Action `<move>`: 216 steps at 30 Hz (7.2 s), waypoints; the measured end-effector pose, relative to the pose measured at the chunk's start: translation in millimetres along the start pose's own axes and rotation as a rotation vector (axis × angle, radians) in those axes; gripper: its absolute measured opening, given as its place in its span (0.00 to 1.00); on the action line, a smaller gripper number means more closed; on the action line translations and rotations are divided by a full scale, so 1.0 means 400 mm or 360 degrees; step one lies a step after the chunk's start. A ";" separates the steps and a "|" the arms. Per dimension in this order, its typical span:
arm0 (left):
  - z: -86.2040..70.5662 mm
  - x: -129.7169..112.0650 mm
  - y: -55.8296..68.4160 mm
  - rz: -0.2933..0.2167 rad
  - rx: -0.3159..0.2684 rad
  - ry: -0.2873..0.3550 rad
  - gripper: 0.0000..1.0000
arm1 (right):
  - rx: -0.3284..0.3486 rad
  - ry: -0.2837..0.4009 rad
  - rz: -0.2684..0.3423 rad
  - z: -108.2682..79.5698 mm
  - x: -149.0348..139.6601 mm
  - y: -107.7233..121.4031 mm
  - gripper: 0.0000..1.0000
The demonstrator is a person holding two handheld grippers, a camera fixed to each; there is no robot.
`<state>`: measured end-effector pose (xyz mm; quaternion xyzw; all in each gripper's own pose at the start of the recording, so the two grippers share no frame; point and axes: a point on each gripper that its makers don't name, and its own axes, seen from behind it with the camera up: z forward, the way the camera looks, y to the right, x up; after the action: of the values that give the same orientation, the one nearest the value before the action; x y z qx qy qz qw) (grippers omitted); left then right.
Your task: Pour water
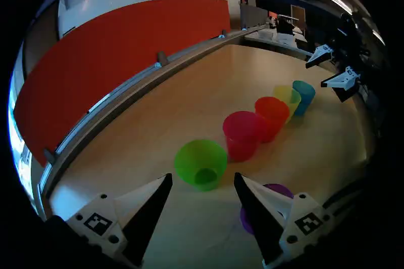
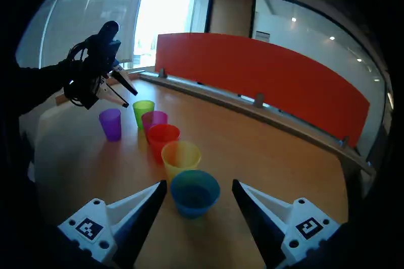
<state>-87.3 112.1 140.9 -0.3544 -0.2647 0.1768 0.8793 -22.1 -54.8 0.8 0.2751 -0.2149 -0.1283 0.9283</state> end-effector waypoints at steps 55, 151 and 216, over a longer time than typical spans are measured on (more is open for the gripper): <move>0.119 -0.015 -0.010 0.0013 -0.0108 -0.0107 0.91 | 0.0014 -0.0046 -0.0051 0.032 -0.023 0.005 1.00; -0.332 0.113 0.152 -0.0224 0.0248 0.0373 0.87 | 0.0072 -0.0116 0.0031 0.115 -0.121 -0.009 1.00; -0.428 0.157 0.347 -0.0377 0.0203 0.0860 0.88 | 0.0071 0.0382 0.0054 -0.013 0.130 -0.177 0.91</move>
<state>46.7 147.9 -41.2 -0.2992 -0.0489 -0.0116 0.9529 17.3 -128.6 -25.9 0.3055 -0.1096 -0.0738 0.9430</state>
